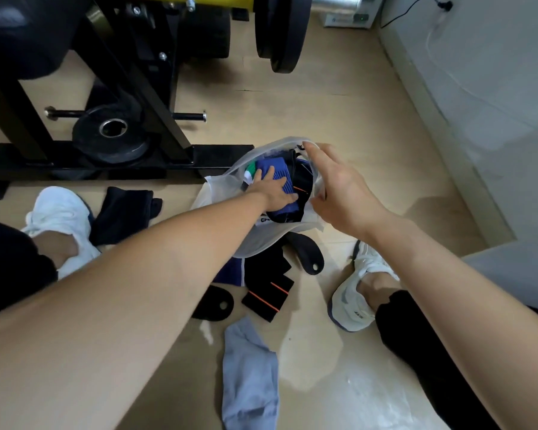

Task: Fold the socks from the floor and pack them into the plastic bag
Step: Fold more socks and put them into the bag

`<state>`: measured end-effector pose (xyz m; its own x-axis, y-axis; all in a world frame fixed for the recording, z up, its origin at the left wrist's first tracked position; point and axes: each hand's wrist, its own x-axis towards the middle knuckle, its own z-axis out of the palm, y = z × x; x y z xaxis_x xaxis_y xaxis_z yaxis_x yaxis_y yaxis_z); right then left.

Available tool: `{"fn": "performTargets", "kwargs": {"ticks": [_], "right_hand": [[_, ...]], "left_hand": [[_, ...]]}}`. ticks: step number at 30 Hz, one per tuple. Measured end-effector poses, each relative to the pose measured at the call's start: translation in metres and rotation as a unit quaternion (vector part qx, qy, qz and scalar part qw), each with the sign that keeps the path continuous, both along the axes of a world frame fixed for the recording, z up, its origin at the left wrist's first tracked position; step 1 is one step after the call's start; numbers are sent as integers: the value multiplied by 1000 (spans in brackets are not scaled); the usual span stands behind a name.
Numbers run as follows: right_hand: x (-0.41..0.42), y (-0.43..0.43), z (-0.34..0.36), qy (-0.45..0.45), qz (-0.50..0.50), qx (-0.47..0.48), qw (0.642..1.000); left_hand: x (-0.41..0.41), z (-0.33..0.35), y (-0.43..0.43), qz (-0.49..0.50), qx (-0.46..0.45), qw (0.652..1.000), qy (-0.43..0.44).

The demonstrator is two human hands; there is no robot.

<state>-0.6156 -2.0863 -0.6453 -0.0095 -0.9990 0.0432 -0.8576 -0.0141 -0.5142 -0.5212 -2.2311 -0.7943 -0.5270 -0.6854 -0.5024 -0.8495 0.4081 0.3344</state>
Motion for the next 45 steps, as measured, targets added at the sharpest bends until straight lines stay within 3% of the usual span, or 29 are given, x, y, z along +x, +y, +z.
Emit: {"fn": "performTargets", "kwargs": {"ticks": [3, 7, 11, 13, 15, 18, 21, 23, 28, 34, 37, 42, 45], "right_hand": [[1, 3, -5, -4, -17, 0, 1000], [8, 5, -15, 11, -26, -9, 1000], [19, 14, -23, 47, -28, -33, 998], [31, 25, -23, 73, -27, -74, 994], [48, 38, -24, 90, 3, -93, 992], [75, 54, -34, 71, 70, -27, 995], [98, 63, -56, 51, 105, 109, 987], [107, 69, -75, 38, 124, 172, 977], [113, 79, -111, -54, 91, 268, 958], [113, 76, -128, -115, 52, 265, 956], [112, 73, -131, -165, 65, 269, 947], [110, 71, -128, -376, -17, 293, 879], [109, 69, -124, -419, -46, 314, 851]], "left_hand": [[12, 14, 16, 46, 35, 996, 63], [67, 38, 60, 90, 52, 959, 265], [143, 61, 107, -51, -140, 918, 368], [173, 55, 112, -171, -229, 892, 349], [197, 41, 114, -225, -261, 889, 302], [223, 18, 118, -162, -200, 936, 242], [232, -4, 120, -112, -114, 985, 58], [234, -14, 121, -54, -54, 997, -1], [239, -23, 112, 64, 62, 992, 92], [231, 14, 103, 73, 249, 940, 223], [223, 27, 103, 69, 276, 924, 256], [218, 36, 103, 63, 259, 925, 272], [218, 36, 104, 72, 233, 929, 277]]}}
